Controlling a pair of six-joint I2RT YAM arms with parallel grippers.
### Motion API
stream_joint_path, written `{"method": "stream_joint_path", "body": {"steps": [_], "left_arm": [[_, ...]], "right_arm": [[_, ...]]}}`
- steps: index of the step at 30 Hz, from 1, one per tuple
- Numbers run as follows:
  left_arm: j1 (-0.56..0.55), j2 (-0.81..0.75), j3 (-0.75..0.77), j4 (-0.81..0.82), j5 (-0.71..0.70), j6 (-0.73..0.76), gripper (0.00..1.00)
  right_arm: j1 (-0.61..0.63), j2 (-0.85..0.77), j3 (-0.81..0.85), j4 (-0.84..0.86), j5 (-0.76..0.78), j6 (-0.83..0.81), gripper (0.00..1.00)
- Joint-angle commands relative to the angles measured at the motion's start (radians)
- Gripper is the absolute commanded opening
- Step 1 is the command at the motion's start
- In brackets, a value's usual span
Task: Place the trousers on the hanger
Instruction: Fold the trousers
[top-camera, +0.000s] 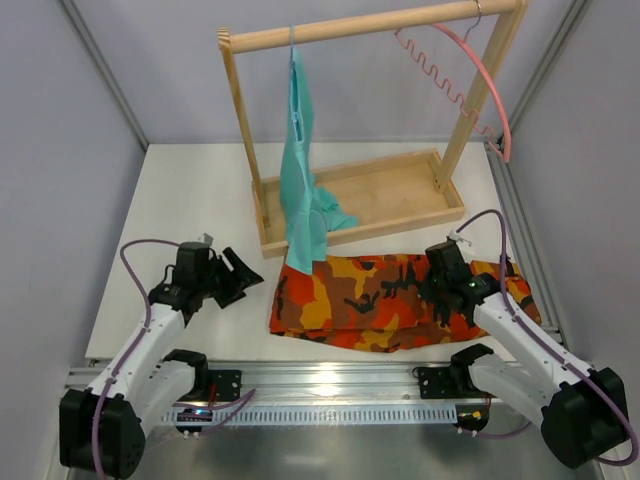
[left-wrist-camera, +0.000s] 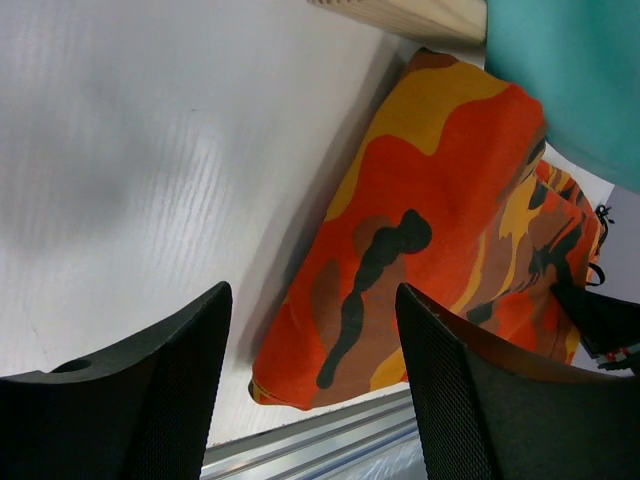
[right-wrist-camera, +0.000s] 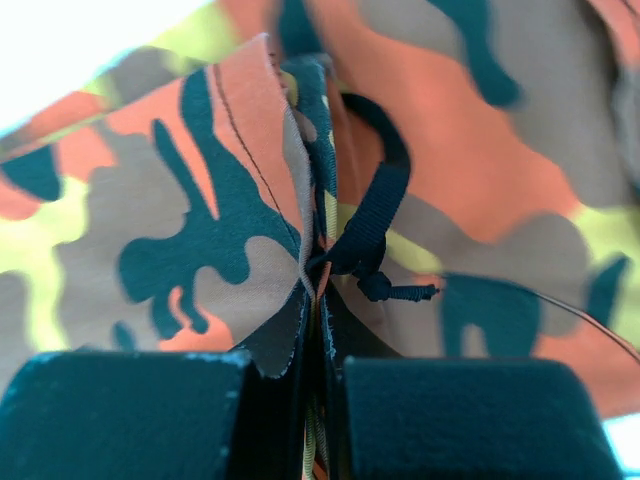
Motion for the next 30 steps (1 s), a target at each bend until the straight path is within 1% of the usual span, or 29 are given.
{"method": "stream_joint_path", "body": {"steps": [1, 3, 5, 11, 14, 16, 20, 23, 25, 26, 27, 28, 29, 30], "left_arm": [[-0.023, -0.001, -0.025, 0.122, 0.058, -0.013, 0.68], [-0.040, 0.007, -0.042, 0.153, 0.064, -0.017, 0.70], [-0.058, 0.008, -0.053, 0.184, 0.072, -0.028, 0.71], [-0.106, 0.036, -0.099, 0.306, 0.106, -0.059, 0.74], [-0.165, 0.089, -0.137, 0.410, 0.094, -0.091, 0.76], [-0.198, 0.152, -0.156, 0.457, 0.088, -0.111, 0.77], [-0.235, 0.246, -0.196, 0.627, 0.095, -0.162, 0.77], [-0.261, 0.295, -0.199, 0.710, 0.094, -0.191, 0.76], [-0.265, 0.329, -0.193, 0.714, 0.091, -0.205, 0.70], [-0.265, 0.340, -0.187, 0.711, 0.088, -0.208, 0.65], [-0.265, 0.349, -0.177, 0.702, 0.084, -0.211, 0.47], [-0.265, 0.356, -0.176, 0.698, 0.083, -0.221, 0.34], [-0.265, 0.369, -0.173, 0.682, 0.071, -0.223, 0.15], [-0.265, 0.372, -0.158, 0.664, 0.063, -0.222, 0.08]], "right_arm": [[-0.041, -0.033, -0.014, -0.069, 0.081, 0.004, 0.06], [-0.088, -0.041, -0.015, -0.080, 0.086, 0.010, 0.06], [-0.108, -0.050, -0.021, -0.077, 0.075, 0.027, 0.06], [-0.110, -0.062, -0.038, -0.089, 0.107, 0.046, 0.05], [-0.110, -0.075, -0.047, -0.077, 0.097, 0.032, 0.04], [-0.111, -0.082, -0.043, -0.074, 0.091, 0.029, 0.04], [-0.111, -0.087, -0.044, -0.069, 0.078, 0.044, 0.04], [-0.111, -0.078, -0.064, -0.037, 0.039, 0.050, 0.05], [-0.110, -0.069, -0.075, -0.020, 0.009, 0.041, 0.07], [-0.111, -0.067, -0.080, -0.013, -0.004, 0.035, 0.10], [-0.110, -0.069, -0.080, -0.007, -0.026, 0.026, 0.21], [-0.110, -0.075, -0.078, -0.006, -0.037, 0.020, 0.29], [-0.111, -0.079, -0.072, -0.006, -0.049, 0.013, 0.36], [-0.111, -0.085, -0.067, -0.006, -0.061, 0.009, 0.43]]}}
